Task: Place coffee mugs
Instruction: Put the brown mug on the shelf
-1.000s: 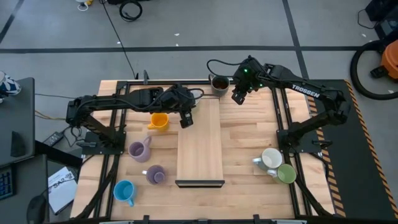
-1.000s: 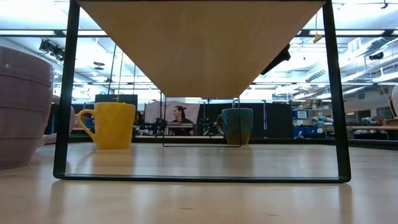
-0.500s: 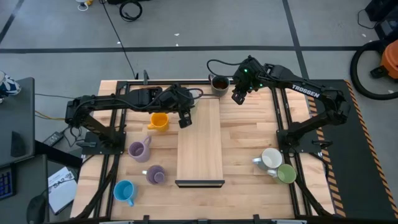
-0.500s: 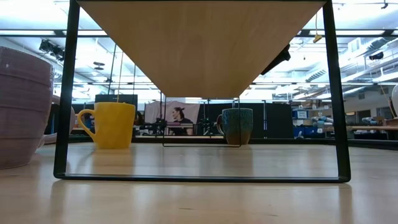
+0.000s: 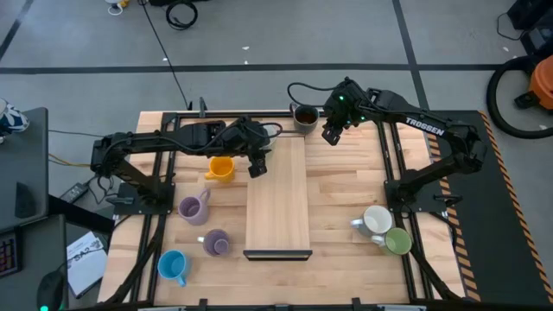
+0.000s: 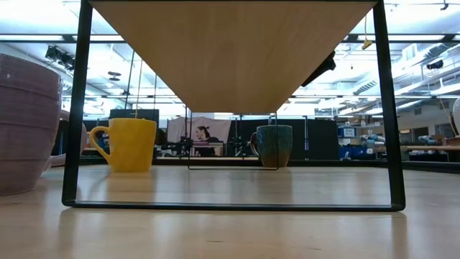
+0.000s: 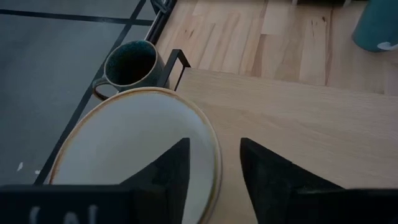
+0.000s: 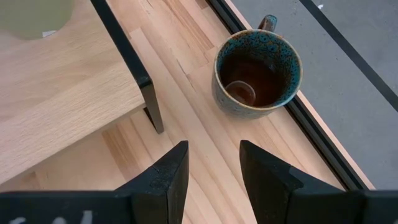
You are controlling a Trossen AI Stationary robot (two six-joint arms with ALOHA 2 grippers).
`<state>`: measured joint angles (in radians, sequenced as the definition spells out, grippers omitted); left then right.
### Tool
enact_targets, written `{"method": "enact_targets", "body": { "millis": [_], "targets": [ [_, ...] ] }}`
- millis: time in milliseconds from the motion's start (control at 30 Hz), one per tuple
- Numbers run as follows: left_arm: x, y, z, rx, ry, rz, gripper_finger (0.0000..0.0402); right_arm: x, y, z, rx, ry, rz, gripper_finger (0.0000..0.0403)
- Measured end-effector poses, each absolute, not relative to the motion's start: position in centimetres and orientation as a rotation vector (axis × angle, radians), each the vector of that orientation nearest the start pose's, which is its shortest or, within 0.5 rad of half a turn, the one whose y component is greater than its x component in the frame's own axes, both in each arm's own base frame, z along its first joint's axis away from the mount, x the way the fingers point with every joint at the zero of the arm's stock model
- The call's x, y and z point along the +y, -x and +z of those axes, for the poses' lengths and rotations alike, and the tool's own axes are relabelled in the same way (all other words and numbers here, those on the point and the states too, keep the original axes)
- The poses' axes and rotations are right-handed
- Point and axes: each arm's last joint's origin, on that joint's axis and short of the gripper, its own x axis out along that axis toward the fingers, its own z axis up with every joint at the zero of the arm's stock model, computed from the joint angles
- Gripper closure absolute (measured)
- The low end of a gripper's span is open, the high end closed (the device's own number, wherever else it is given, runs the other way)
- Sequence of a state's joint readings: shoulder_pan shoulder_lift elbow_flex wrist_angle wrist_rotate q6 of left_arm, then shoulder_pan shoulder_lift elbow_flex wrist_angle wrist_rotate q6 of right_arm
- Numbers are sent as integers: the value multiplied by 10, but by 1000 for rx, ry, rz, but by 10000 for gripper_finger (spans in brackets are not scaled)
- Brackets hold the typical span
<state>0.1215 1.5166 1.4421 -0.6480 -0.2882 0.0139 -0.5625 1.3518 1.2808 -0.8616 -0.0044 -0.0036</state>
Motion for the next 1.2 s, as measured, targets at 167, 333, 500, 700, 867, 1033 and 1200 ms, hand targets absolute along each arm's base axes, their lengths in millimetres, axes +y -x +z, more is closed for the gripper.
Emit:
{"method": "enact_targets", "body": {
  "millis": [167, 333, 500, 700, 867, 1033, 1200],
  "targets": [
    [48, -322, 349, 700, -70, 389, 237, -143, -228, 326, 907, -260, -515, 254],
    [44, -315, 362, 633, -62, 386, 240, -144, -228, 326, 906, -260, -516, 254],
    [34, -300, 377, 592, -53, 364, 241, -144, -228, 327, 898, -257, -521, 254],
    [15, -263, 402, 535, 22, 333, 241, -144, -228, 327, 898, -256, -523, 254],
    [-3, -223, 410, 587, 34, 274, 241, -145, -228, 327, 890, -256, -526, 254],
    [-23, -200, 385, 606, 58, 237, 241, -147, -231, 326, 888, -255, -532, 254],
    [-32, -189, 341, 600, 130, 248, 241, -150, -232, 322, 899, -262, -534, 254]
  ]
}}
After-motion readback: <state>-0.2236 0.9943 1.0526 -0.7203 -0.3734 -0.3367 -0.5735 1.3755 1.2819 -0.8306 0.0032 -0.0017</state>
